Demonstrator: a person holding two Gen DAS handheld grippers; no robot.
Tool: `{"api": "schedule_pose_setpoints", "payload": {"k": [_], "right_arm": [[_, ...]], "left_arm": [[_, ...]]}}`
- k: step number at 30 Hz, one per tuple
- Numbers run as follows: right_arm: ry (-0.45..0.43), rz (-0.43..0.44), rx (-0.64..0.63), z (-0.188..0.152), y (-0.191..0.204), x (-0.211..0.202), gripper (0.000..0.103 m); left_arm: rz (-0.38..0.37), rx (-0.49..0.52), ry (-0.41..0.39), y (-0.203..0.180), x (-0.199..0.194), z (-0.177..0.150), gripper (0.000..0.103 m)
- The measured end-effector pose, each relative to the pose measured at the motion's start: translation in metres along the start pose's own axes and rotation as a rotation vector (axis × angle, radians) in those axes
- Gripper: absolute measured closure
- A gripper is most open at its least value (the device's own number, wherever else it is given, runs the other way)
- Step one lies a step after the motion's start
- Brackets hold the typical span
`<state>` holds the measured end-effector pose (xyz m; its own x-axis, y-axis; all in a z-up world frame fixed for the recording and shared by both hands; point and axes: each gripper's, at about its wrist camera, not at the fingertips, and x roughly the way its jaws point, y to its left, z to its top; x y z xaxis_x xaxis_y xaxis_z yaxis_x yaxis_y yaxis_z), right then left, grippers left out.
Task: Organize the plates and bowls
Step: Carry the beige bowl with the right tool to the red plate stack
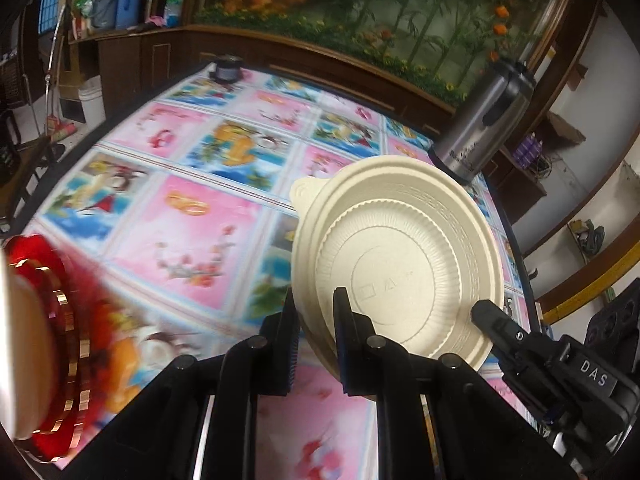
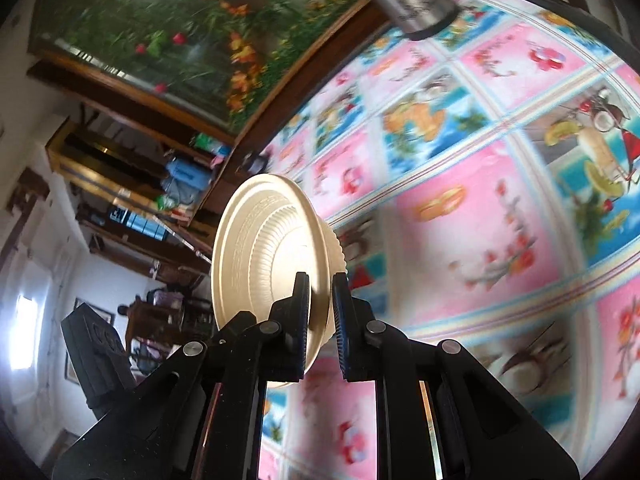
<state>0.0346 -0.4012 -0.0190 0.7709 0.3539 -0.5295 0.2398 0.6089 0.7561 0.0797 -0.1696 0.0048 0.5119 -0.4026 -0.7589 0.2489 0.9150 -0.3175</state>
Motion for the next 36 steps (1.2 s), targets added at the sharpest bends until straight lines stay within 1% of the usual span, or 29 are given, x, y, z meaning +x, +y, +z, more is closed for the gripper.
{"api": "schedule_pose_setpoints", "payload": {"k": [6,9,14,16,19,22,26,29,32,33,36], "right_arm": [[0.022,0.034,-0.075,-0.027,0.052,0.005,0.09],[0.041,0.056,-0.137,-0.045,0.088,0.015,0.09],[0.091,0.084,-0.234,-0.082,0.138,0.038,0.09],[0.127,0.1,-0.273,-0.099,0.158,0.051,0.09],[0.165,0.113,-0.319,-0.121,0.177,0.067,0.09],[0.203,0.115,-0.363,-0.141,0.192,0.081,0.09],[0.235,0.091,-0.415,-0.161,0.2,0.095,0.09],[0.25,0.068,-0.439,-0.17,0.202,0.102,0.09],[0.253,0.043,-0.463,-0.175,0.203,0.107,0.09],[0.252,0.035,-0.473,-0.178,0.205,0.107,0.09],[0.249,0.02,-0.488,-0.182,0.207,0.108,0.089]], "left_arm": [[0.001,-0.027,-0.063,0.049,-0.051,-0.009,0.087],[0.01,-0.057,-0.107,0.079,-0.077,-0.01,0.087],[0.06,-0.092,-0.183,0.127,-0.12,-0.016,0.087],[0.088,-0.111,-0.211,0.148,-0.137,-0.02,0.087],[0.122,-0.136,-0.231,0.17,-0.153,-0.026,0.087],[0.147,-0.158,-0.228,0.187,-0.157,-0.034,0.087],[0.173,-0.184,-0.191,0.203,-0.148,-0.043,0.087],[0.182,-0.202,-0.164,0.21,-0.138,-0.046,0.086],[0.186,-0.209,-0.154,0.215,-0.138,-0.05,0.086],[0.192,-0.206,-0.152,0.216,-0.139,-0.052,0.084],[0.199,-0.202,-0.144,0.217,-0.139,-0.053,0.084]]}}
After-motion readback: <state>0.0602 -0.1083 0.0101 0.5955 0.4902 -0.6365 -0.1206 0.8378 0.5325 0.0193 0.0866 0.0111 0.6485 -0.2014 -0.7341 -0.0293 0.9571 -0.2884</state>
